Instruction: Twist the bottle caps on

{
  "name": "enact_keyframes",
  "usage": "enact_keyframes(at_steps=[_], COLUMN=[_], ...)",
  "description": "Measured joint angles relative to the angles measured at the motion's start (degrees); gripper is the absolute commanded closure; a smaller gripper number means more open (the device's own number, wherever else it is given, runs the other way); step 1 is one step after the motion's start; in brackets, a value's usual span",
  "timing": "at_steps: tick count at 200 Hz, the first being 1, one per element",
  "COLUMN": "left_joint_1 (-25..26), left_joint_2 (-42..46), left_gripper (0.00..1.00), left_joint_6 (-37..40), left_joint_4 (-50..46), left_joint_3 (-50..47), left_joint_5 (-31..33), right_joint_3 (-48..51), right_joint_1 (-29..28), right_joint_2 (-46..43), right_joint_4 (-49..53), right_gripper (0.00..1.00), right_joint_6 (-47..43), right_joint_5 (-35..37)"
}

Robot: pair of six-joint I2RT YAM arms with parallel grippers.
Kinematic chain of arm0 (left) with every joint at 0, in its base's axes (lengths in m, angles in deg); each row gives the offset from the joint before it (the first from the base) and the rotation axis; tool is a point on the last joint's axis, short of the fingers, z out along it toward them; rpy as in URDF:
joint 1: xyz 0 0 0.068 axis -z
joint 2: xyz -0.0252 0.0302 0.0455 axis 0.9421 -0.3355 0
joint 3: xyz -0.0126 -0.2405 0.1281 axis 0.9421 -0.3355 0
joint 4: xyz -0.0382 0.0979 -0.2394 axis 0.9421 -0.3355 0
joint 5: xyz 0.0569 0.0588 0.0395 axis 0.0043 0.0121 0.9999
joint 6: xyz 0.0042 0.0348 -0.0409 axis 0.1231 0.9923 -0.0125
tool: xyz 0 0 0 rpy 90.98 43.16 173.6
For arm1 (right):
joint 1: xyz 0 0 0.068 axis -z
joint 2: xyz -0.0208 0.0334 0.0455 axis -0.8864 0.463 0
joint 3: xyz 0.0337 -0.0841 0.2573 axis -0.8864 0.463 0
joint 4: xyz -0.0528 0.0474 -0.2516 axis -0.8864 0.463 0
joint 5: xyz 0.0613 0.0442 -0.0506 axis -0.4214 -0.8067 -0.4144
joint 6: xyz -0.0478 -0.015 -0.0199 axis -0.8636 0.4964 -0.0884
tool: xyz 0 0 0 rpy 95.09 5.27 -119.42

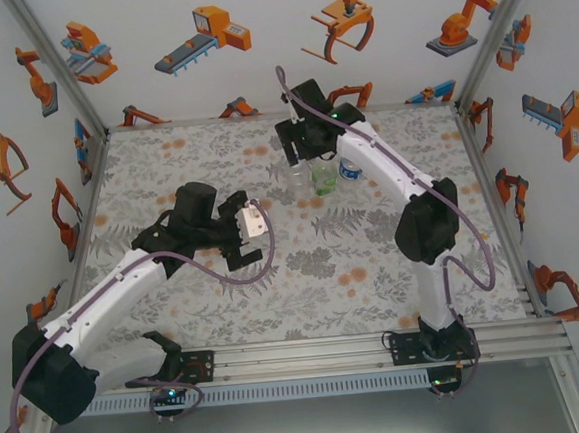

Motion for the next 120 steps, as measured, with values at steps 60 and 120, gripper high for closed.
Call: enact_keyframes(at_steps=[60,120], left_joint_1=[-0.8,-9.2], left_joint_2=[0.8,1.1], left_gripper=[0.03,0.03], left_joint_6=[-9.7,-18.1], left_joint_4=[4.6,18.9], left_joint_3=[0.8,-10.3], left_joint_5=[11.6,27.6], right_joint_3=[16.4,46.9], right_joint_1=[3.8,16.0], right_joint_2=[-19.7,-35.7], right_joint_4=[-3.7,-16.0], right_gripper=[0.01,0.01], right_joint_6=[-1.7,-2.4], right_joint_5=[7.1,13.0])
